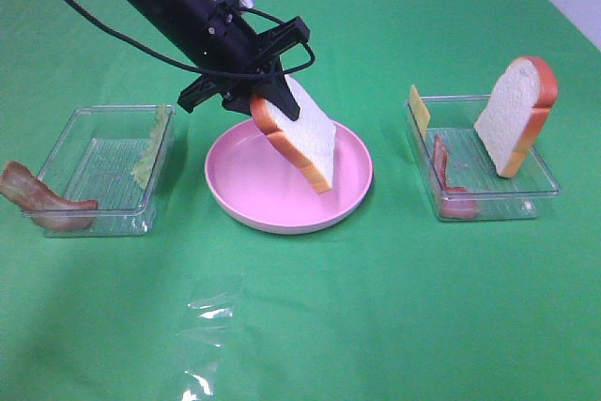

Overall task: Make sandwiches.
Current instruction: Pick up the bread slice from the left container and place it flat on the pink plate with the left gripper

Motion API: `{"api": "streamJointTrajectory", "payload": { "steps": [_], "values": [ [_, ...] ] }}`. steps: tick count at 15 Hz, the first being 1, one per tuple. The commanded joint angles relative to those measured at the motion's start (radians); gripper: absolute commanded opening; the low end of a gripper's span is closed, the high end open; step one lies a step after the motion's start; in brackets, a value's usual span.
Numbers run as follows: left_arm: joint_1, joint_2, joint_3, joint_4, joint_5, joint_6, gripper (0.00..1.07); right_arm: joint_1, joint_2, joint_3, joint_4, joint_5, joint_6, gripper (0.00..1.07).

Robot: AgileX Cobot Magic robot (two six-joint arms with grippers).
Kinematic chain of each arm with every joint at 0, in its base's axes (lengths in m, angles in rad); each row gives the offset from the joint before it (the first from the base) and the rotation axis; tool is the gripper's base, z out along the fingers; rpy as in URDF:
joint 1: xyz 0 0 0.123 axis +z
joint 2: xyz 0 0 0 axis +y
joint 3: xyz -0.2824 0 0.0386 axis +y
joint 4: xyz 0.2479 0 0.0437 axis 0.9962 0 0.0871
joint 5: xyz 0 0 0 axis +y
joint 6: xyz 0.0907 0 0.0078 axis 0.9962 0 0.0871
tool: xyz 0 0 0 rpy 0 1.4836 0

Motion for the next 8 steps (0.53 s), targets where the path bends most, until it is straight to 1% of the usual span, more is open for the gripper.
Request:
{"api": "streamJointTrajectory", "payload": {
  "steps": [1,4,8],
  "values": [
    [-0.008,0.018,0.004,-0.022,-0.016,-0.006,0.00,-0.001,-0.028,0.003,0.002,-0.011,0.006,0.98],
    [-0.010,0.051,0.004,-0.048,-0.018,-0.006,0.00,-0.001,-0.028,0.003,0.002,-0.011,0.006,0.98],
    [-0.011,0.062,0.004,-0.057,-0.061,-0.001,0.00,-0.001,-0.028,0.003,0.002,-0.011,0.006,0.98]
  ]
}}
